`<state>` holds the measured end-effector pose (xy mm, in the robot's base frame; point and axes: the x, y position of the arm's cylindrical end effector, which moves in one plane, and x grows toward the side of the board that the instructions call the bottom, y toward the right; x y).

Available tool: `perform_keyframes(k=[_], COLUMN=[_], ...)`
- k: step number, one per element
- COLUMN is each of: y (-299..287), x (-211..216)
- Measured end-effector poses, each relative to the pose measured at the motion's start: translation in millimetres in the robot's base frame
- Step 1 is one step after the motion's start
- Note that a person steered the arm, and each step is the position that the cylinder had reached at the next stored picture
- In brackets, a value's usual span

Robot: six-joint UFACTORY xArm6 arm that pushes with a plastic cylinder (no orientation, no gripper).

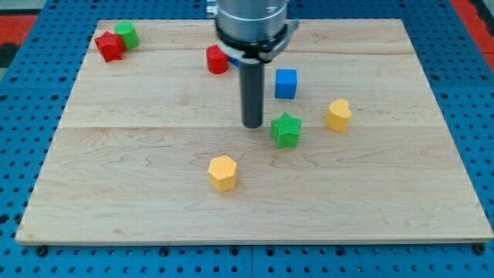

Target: Point at the red circle

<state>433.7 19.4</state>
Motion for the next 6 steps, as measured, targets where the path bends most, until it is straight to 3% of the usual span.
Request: perform_keyframes(k=[1, 3, 4, 6], y=[38.5, 36.3, 19.1, -83.1], x=[4.8, 29.0, 3.8, -54.1])
